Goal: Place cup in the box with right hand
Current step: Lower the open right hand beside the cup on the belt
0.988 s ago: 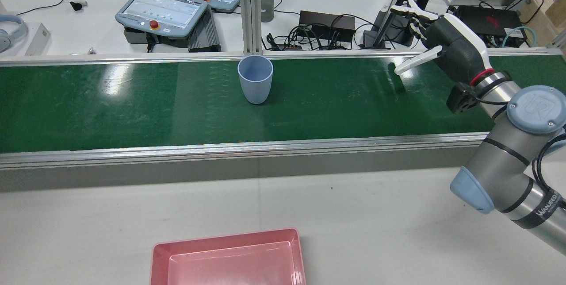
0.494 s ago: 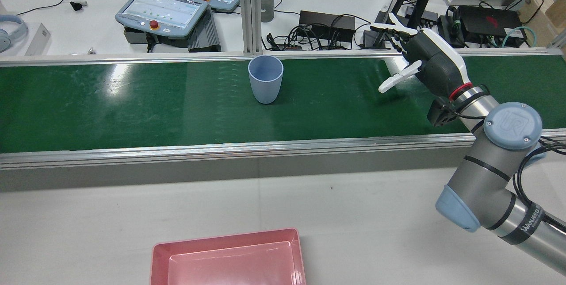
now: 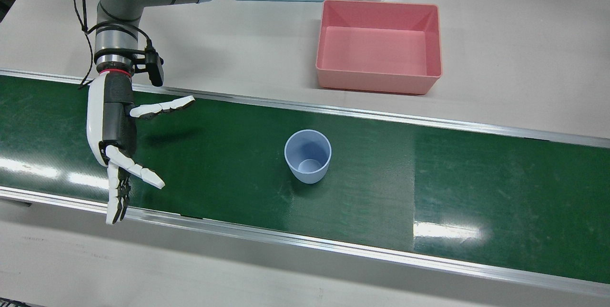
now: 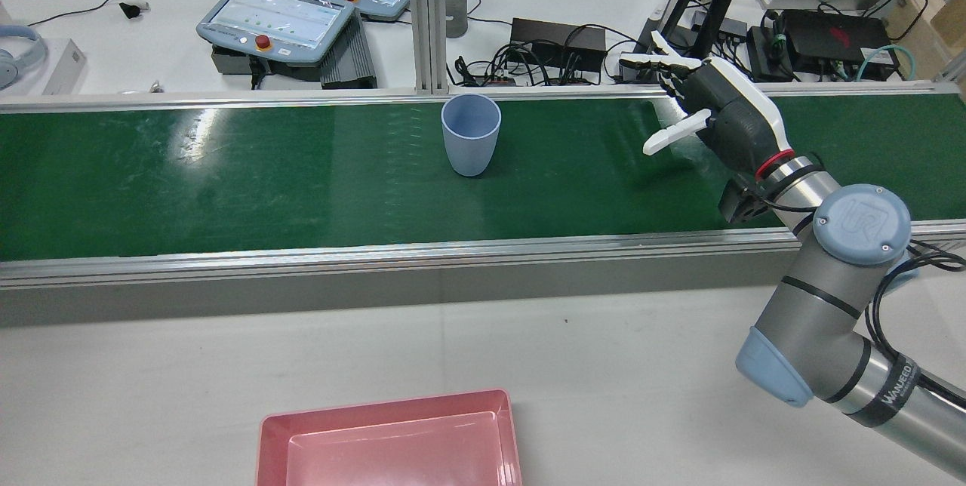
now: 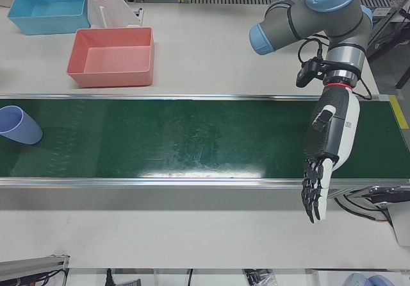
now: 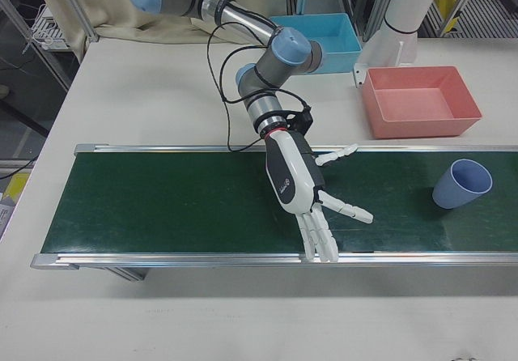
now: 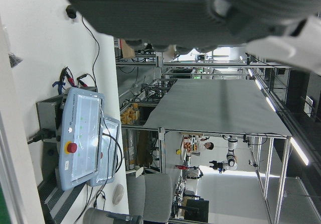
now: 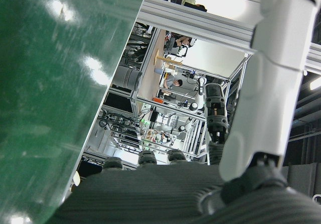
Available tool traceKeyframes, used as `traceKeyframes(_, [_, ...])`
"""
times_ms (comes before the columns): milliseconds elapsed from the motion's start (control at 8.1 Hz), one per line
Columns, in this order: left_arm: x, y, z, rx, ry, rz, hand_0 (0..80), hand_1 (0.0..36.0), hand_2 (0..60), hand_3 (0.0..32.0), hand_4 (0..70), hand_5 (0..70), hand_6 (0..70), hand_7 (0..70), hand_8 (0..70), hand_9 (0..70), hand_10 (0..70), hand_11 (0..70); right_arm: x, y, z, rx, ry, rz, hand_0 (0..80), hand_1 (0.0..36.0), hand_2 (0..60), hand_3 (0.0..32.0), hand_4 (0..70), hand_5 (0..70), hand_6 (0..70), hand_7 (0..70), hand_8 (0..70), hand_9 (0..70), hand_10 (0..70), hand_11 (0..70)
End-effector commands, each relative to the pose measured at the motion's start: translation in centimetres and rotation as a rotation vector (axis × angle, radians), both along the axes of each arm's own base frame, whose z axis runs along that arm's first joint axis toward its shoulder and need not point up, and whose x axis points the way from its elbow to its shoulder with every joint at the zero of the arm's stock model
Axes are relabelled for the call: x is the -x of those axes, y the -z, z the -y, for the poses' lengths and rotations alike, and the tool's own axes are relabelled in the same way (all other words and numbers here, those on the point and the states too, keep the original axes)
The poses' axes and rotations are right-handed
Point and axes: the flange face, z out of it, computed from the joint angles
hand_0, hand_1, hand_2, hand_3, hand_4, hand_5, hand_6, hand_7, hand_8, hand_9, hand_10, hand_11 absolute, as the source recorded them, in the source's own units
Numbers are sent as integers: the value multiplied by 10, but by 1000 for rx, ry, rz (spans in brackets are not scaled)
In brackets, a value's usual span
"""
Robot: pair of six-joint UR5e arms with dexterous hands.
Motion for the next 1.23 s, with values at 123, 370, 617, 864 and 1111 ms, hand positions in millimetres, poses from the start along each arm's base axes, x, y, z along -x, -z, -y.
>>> traceKeyframes(123, [0, 0, 0, 0, 0, 0, 0, 0, 0, 0, 0, 0, 0, 0, 0, 0, 0, 0, 12, 1, -6, 5, -9, 2, 610, 124, 0, 0, 211, 56, 39, 76, 19, 48, 0, 21])
traceKeyframes(370, [0, 0, 0, 0, 0, 0, 0, 0, 0, 0, 0, 0, 0, 0, 0, 0, 0, 0, 30, 16, -4, -7, -9, 17, 609, 114, 0, 0, 222, 55, 40, 80, 20, 50, 5, 26])
traceKeyframes(617, [0, 0, 0, 0, 0, 0, 0, 0, 0, 0, 0, 0, 0, 0, 0, 0, 0, 0, 47, 24, 0, -8, -10, 25, 617, 106, 0, 0, 250, 55, 42, 95, 18, 49, 7, 29])
traceKeyframes(864, [0, 0, 0, 0, 0, 0, 0, 0, 0, 0, 0, 0, 0, 0, 0, 0, 0, 0, 58, 27, -5, -10, 3, 24, 623, 106, 0, 0, 264, 55, 44, 106, 15, 49, 4, 25])
traceKeyframes(1111, [0, 0, 0, 0, 0, 0, 0, 0, 0, 0, 0, 0, 0, 0, 0, 0, 0, 0, 62, 38, -2, -25, 3, 23, 625, 111, 0, 0, 265, 54, 43, 107, 12, 45, 0, 19])
